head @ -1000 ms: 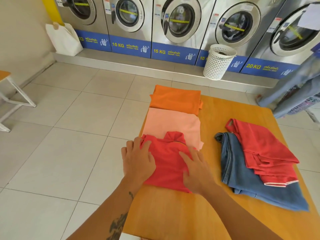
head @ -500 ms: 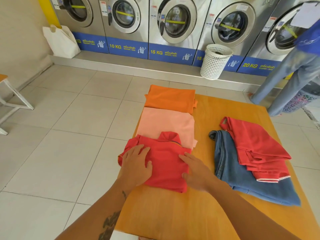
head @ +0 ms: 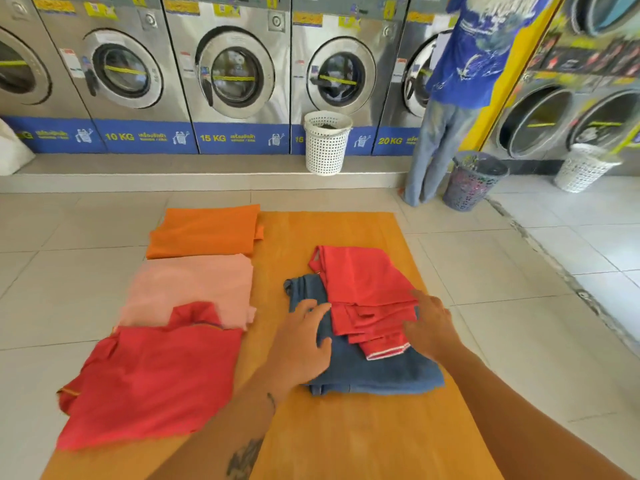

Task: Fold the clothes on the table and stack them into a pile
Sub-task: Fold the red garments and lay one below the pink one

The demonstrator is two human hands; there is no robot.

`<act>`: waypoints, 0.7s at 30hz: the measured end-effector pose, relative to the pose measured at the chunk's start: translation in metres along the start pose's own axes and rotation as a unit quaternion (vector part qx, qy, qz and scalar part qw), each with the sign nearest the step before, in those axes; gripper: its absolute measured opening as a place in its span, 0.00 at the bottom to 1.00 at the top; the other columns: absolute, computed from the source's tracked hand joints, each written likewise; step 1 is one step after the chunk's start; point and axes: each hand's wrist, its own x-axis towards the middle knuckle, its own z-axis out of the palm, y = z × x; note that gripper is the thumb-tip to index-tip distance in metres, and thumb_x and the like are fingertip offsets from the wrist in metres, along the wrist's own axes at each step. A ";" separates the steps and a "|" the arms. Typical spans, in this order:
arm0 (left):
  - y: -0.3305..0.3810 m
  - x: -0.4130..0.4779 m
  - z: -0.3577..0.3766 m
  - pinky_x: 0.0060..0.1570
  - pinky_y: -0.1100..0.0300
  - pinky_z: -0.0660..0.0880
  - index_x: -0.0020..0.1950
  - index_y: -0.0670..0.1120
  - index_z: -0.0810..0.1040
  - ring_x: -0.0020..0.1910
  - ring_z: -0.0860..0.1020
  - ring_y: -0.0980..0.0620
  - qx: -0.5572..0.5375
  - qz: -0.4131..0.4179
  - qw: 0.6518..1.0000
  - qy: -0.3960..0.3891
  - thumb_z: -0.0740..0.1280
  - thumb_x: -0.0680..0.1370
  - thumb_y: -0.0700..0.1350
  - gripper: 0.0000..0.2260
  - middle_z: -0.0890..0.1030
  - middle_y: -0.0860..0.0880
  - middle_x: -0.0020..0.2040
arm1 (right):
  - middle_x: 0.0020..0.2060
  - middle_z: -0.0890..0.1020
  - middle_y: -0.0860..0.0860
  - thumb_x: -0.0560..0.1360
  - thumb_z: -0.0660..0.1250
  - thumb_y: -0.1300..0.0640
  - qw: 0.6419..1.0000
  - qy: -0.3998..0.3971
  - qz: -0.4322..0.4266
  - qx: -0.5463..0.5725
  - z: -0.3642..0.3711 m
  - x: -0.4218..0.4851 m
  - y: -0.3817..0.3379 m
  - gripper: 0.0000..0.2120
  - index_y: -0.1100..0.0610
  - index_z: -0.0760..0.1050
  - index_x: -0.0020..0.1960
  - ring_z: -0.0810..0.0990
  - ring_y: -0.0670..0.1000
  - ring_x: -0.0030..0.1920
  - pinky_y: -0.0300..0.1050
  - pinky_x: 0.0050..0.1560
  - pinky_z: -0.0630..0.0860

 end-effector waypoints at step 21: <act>0.063 0.046 0.044 0.60 0.61 0.68 0.65 0.44 0.77 0.64 0.73 0.49 0.065 -0.034 0.986 0.152 0.63 0.77 0.40 0.16 0.78 0.48 0.63 | 0.36 0.85 0.47 0.72 0.64 0.61 0.980 0.038 -0.053 0.190 -0.030 0.066 0.050 0.10 0.54 0.84 0.41 0.81 0.48 0.36 0.43 0.37 0.76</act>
